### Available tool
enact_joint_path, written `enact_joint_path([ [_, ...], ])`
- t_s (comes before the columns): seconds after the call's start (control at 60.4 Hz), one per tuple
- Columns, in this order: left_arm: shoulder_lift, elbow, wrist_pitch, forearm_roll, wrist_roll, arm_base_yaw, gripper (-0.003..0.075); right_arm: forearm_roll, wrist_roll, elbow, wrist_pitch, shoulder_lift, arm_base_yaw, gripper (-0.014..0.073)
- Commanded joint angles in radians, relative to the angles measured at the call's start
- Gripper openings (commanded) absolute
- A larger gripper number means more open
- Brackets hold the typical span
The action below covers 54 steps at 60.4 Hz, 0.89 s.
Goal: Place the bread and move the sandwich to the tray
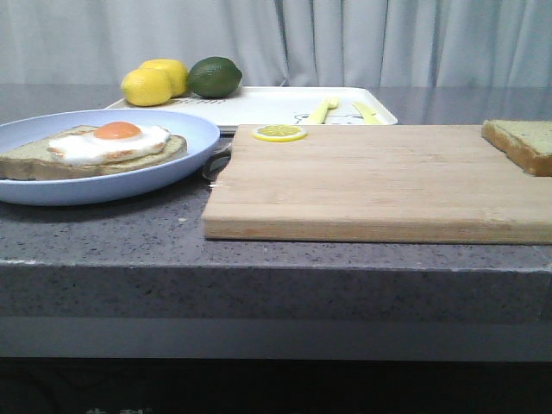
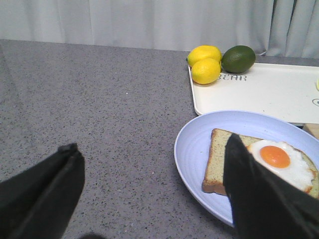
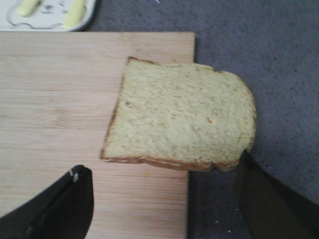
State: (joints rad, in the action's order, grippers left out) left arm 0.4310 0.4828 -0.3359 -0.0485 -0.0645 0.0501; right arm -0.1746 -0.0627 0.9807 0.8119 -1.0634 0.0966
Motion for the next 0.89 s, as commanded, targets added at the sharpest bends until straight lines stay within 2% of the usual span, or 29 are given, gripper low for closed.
enact_joint_path([
  [0.0,0.011,0.038,0.082,-0.002,-0.003,-0.001,0.0568,0.007,-0.001,0.081,-0.005,-0.093,0.066,0.0594],
  [0.215,0.011,0.038,0.082,-0.002,-0.003,-0.001,0.0568,-0.074,-0.047,0.165,0.059,-0.283,0.215,0.0594],
  [0.364,0.011,0.038,0.082,-0.002,-0.003,-0.001,0.0568,-0.295,-0.232,0.227,0.128,-0.384,0.3,0.0594],
  [0.58,0.011,0.038,0.082,-0.002,-0.003,-0.001,0.0568,-0.518,-0.416,0.371,0.378,-0.572,0.403,0.0594],
  [0.679,0.011,0.038,0.082,-0.002,-0.003,-0.001,0.0568,-0.556,-0.452,0.415,0.446,-0.638,0.407,0.0594],
  [0.878,0.011,0.038,0.082,-0.002,-0.003,-0.001,0.0568,-0.561,-0.47,0.447,0.464,-0.693,0.406,0.0594],
])
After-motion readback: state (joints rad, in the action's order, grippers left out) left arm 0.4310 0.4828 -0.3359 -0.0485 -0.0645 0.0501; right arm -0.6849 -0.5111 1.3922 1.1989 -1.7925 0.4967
